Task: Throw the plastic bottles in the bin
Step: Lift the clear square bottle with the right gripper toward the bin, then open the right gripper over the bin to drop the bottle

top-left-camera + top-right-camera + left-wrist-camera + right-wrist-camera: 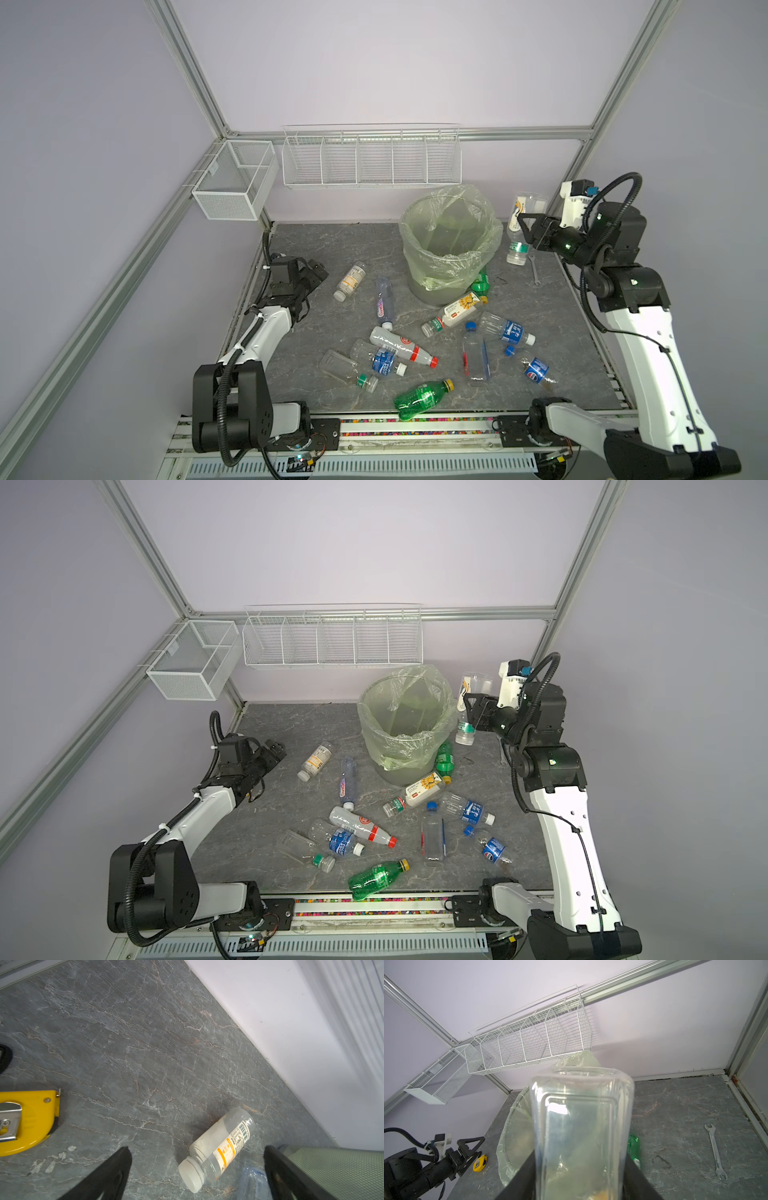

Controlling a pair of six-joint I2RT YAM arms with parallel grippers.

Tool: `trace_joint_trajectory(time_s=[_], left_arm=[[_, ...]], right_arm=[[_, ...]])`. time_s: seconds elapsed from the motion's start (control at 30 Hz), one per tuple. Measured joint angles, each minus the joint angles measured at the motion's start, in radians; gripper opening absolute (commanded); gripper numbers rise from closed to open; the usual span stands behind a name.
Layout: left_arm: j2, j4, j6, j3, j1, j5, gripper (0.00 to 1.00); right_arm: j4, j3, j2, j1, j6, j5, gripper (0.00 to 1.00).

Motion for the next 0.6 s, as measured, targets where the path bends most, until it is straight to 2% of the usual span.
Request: trace_joint_trajectory(time_s=[0.17, 0.37, 0.47, 0.5, 0.53, 0.6], left_arm=[[0.005, 0.000, -0.003, 0.000, 0.000, 0.007, 0.99], [0.010, 0.002, -0.017, -0.006, 0.000, 0.015, 0.99], [0.010, 0.001, -0.019, -0.007, 0.000, 0.017, 0.99], [0.010, 0.000, -0.018, -0.007, 0.000, 0.018, 0.99], [0.010, 0.000, -0.018, -0.007, 0.000, 0.018, 0.99], [0.010, -0.002, -0.018, -0.007, 0.000, 0.018, 0.99]], right_arm=[[0.004, -0.001, 0.016, 0.078, 0.000, 0.012, 0.43], [0.038, 0.137, 0.160, 0.203, 0.001, 0.052, 0.45], [0.054, 0.232, 0.275, 0.222, 0.012, 0.072, 0.55], [0.053, 0.272, 0.322, 0.224, 0.018, 0.077, 0.64], [0.050, 0.315, 0.369, 0.225, 0.024, 0.084, 0.78], [0.039, 0.389, 0.448, 0.226, 0.029, 0.095, 0.93]])
